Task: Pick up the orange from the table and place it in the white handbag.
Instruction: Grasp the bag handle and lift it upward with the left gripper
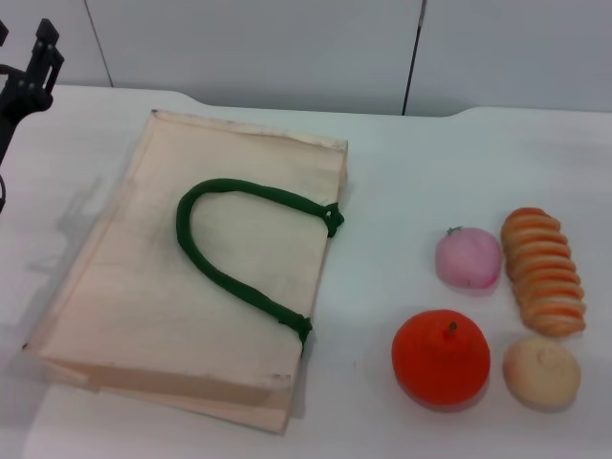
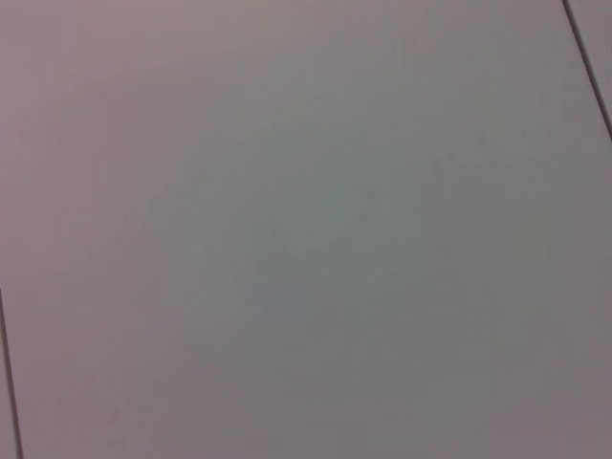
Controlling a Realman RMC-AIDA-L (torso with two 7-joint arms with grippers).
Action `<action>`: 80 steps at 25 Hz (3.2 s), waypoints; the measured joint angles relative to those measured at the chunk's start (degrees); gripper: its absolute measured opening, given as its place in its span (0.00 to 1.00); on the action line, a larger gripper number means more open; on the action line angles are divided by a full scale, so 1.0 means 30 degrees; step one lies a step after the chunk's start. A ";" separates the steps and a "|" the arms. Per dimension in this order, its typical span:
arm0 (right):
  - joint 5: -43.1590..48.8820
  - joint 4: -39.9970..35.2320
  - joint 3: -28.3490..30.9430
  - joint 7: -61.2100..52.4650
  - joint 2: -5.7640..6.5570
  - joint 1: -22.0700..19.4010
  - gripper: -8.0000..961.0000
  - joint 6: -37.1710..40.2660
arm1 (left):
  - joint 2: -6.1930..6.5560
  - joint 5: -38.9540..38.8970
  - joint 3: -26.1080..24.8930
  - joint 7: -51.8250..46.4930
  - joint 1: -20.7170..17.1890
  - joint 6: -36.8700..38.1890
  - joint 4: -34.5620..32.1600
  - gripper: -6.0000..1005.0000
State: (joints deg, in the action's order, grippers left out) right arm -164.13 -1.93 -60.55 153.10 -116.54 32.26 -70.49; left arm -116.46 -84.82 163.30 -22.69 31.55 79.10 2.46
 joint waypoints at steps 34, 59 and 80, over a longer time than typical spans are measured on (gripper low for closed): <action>0.0118 -0.0001 -0.0031 0.0001 0.0088 -0.0059 0.92 0.0030 | 0.0724 2.4322 0.0244 -2.9897 0.6484 0.0182 1.1470 0.53; -0.0017 0.0000 -0.0030 0.0001 0.0066 0.0064 0.92 -0.0029 | 0.1068 3.0733 0.0264 -3.3379 0.8591 -0.2213 0.9466 0.48; 0.0011 -0.0023 -0.0030 -0.0047 0.0029 0.0087 0.92 -0.0117 | 0.1301 3.1032 0.0263 -3.3673 0.8856 -0.3745 0.8471 0.39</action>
State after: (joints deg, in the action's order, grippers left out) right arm -164.09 -2.00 -60.64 152.96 -116.45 32.52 -70.84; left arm -112.55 8.28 164.09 -123.71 58.12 67.87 27.88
